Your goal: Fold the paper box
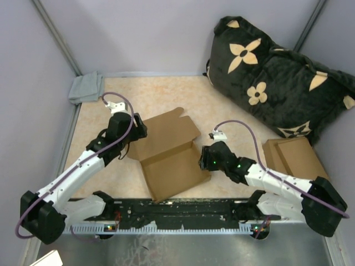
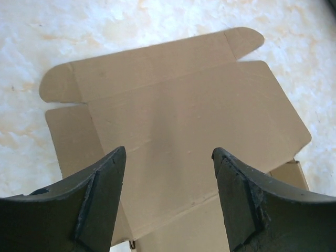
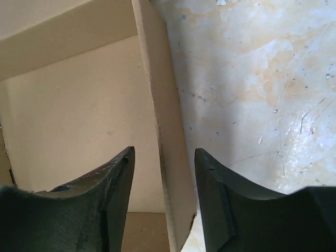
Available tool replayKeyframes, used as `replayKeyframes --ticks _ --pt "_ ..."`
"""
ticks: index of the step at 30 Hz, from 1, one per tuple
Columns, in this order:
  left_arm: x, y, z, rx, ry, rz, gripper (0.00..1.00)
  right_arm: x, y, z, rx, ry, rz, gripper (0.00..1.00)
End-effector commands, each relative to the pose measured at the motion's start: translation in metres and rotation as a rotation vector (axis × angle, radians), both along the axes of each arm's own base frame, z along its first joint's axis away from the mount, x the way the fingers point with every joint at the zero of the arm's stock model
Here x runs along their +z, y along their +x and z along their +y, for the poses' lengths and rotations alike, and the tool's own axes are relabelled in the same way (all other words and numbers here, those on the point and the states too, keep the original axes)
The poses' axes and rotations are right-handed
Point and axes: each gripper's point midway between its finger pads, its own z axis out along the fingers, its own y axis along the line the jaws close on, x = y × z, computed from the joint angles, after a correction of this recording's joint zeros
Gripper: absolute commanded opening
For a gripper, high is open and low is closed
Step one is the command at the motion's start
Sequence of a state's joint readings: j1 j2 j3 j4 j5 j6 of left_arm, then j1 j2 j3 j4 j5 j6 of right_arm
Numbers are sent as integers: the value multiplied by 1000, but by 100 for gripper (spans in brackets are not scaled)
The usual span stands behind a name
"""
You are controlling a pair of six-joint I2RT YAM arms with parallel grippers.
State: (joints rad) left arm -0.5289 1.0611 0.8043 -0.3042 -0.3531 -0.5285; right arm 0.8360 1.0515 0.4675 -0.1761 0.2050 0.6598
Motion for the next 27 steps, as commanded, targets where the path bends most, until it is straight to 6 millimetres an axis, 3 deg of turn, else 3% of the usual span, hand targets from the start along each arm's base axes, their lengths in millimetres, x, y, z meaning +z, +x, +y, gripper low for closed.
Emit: replayKeyframes --ticks 1,6,9,20,27 --pt "-12 -12 -7 -48 -68 49 74 36 19 9 -19 34 -110 53" --pt "-57 -36 15 8 -63 140 74 37 35 10 5 -55 -113 57" --pt "-72 -46 27 46 -45 177 74 31 44 10 -15 -102 -103 58" --pt "-51 -52 39 83 -29 163 74 -2 53 11 -19 -185 -45 58" --pt "-50 -55 48 102 27 183 74 -5 51 10 -25 -172 -34 43"
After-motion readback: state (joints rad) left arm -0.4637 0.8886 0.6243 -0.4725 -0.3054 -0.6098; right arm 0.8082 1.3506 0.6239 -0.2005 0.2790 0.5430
